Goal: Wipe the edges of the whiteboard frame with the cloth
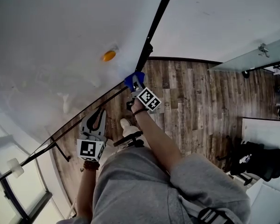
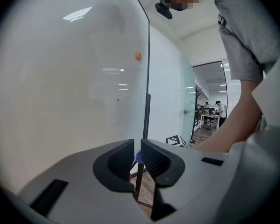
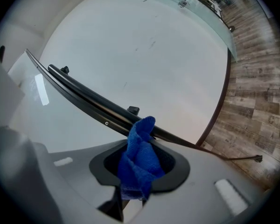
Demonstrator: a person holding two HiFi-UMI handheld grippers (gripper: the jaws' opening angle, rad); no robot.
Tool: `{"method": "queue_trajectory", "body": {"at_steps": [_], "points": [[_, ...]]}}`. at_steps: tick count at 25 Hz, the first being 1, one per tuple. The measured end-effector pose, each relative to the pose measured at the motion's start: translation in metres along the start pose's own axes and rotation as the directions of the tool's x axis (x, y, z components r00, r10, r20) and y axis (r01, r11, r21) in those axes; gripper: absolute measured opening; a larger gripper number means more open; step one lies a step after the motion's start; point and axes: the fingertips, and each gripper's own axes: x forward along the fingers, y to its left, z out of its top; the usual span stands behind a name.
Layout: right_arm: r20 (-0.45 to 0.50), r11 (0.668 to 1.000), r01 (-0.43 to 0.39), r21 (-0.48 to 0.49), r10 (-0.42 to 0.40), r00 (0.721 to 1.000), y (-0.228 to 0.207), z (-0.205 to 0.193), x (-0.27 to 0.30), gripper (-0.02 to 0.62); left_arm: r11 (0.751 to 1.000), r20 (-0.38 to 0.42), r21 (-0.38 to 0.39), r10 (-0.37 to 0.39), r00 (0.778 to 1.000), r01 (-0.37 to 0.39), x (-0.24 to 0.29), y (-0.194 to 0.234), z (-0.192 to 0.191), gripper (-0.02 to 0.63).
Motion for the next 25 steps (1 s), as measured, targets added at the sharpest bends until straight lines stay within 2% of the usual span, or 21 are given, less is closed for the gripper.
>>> {"method": "queue_trajectory", "body": {"at_steps": [4,7,12,25], "points": [[-0.029,1.000,-0.017,-0.021,0.016,0.999,-0.002,-0.003,0.005,0.114,1.000,0.014,0.002,0.022,1.000,-0.022,-0.001,0.002,0.002,0.051],[-0.061,0.998,-0.036,-0.056,0.032,0.998,-0.002,-0.006,0.008,0.114,0.999,-0.011,0.015,0.029,1.000,-0.029,-0.002,0.005,0.003,0.051],[-0.112,0.990,-0.053,-0.127,0.039,0.993,0.000,-0.010,0.010,0.112,0.999,-0.008,0.013,0.036,0.999,-0.036,-0.001,0.007,0.001,0.051],[-0.216,0.949,-0.097,-0.301,0.032,0.976,0.000,-0.021,0.013,0.107,1.000,-0.003,0.016,0.027,1.000,-0.027,0.002,0.007,-0.001,0.051]]}}
